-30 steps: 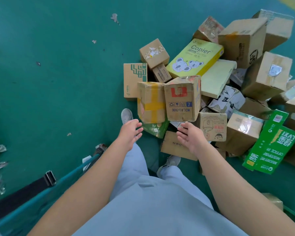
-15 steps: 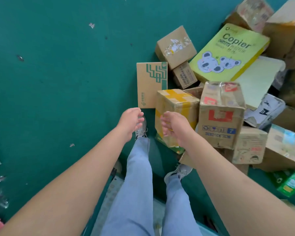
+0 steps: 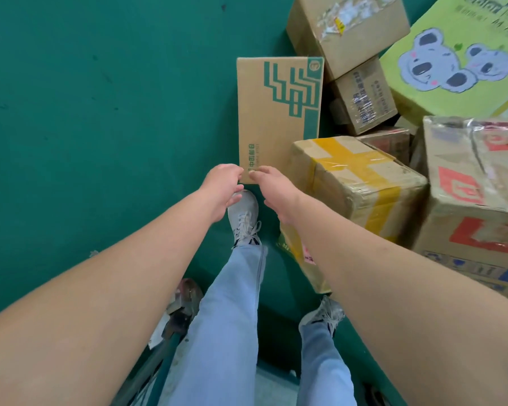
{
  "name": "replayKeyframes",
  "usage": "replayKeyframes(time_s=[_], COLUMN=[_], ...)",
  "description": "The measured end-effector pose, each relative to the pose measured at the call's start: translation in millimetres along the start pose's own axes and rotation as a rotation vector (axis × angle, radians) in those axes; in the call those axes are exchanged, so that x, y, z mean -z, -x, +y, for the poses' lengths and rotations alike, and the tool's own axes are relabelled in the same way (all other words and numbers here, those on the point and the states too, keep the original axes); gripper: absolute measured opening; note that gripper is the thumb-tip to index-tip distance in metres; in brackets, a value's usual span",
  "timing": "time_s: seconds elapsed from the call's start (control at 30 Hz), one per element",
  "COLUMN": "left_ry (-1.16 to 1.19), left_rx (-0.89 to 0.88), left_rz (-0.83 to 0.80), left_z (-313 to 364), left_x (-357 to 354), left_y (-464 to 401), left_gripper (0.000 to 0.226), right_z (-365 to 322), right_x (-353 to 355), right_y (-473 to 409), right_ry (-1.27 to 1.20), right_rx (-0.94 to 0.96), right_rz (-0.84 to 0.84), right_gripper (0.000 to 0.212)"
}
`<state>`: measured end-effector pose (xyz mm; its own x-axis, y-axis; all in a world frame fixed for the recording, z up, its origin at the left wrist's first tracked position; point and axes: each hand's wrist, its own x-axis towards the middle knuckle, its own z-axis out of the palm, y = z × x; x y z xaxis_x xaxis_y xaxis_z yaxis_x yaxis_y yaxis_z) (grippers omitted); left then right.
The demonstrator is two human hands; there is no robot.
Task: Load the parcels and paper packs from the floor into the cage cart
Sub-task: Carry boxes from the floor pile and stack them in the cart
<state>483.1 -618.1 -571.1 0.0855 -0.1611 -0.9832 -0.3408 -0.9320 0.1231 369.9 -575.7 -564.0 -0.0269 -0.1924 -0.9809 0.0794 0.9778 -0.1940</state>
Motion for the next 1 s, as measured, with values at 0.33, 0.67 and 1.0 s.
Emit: replayKeyframes(time_s=[0.33,0.67,1.0], left_ry=[-0.158,-0.125,0.248], left_rx=[-0.016,0.099,-0.147], left_rz=[0.021,-0.074,0.074], left_z=[-3.4,-11.4,15.7], left_x=[-24.5,-57.7,-12.0], left_y=[-80.8,-109.8,-79.8], left_gripper=[0.069,0.059,0.07], right_z=[25.0,21.8,-34.6], right_x=[70.0,110.5,81.5], right_y=[-77.1,-123.3,-74.8], right_ry=[-0.12,0.068,0.122], right_rx=[0.097,-0.146,0.251], right_rz=[0.402,0.452,0.359], right_gripper=[0.074,0.077,0.046])
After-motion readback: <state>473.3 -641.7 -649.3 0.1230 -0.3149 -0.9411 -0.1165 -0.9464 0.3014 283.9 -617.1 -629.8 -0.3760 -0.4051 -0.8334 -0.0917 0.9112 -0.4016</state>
